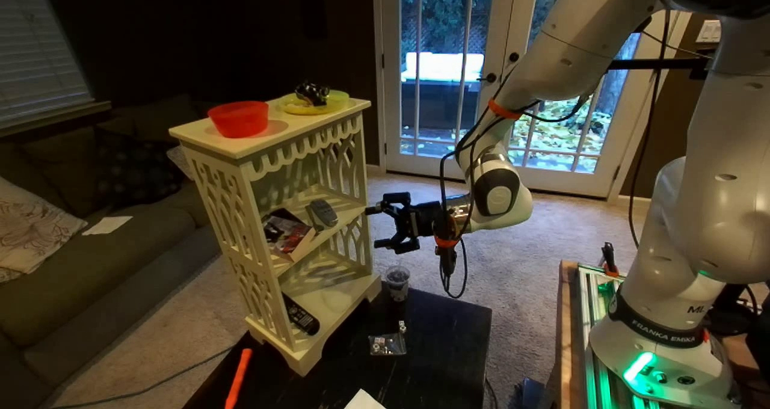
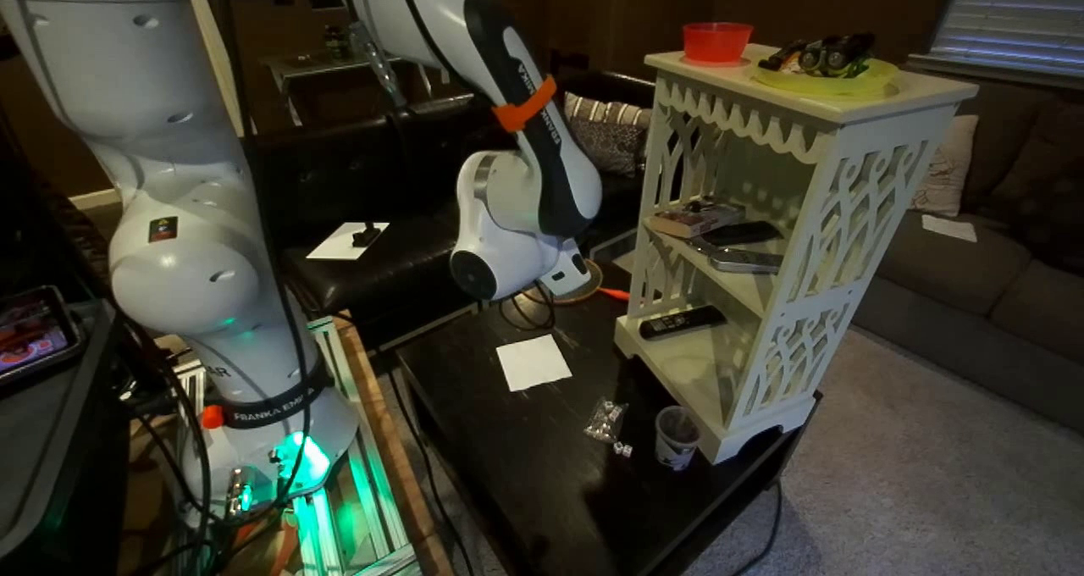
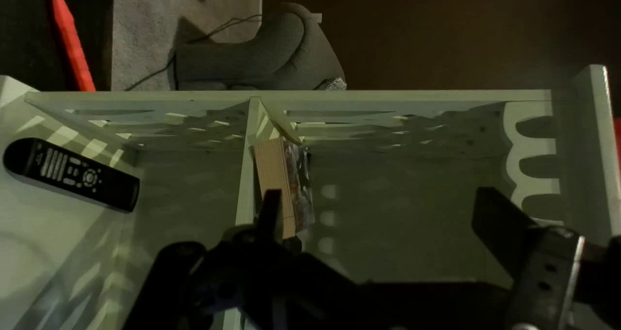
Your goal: Put the blue book on top of the orange bowl.
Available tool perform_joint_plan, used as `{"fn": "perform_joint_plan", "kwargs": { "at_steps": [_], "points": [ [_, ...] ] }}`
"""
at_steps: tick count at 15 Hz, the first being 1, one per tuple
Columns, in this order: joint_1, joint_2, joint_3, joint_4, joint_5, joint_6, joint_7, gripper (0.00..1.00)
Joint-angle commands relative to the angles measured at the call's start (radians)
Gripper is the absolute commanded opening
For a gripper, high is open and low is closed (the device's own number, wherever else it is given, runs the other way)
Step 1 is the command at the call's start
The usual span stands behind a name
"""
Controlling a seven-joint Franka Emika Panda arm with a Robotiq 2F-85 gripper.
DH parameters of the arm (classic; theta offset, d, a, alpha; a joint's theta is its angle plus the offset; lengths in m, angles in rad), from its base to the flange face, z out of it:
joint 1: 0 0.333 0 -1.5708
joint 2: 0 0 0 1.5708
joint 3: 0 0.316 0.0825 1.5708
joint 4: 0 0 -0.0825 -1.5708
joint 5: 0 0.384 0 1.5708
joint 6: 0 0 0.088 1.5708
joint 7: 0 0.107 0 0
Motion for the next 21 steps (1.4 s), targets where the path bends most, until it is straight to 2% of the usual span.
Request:
{"fn": "perform_joint_plan", "kwargs": {
  "at_steps": [1,14,18,21],
  "points": [
    [-0.001,0.001,-0.001,0.001,-0.003,-0.001,0.001,1.0],
    [-0.001,0.001,-0.001,0.001,-0.003,-0.001,0.001,1.0],
    [-0.089,-0.026,-0.095,-0.001,-0.002,-0.031,0.006,1.0],
    [-0.136,-0.05,-0.145,-0.01,-0.002,0.003,-0.009,1.0]
  ]
}}
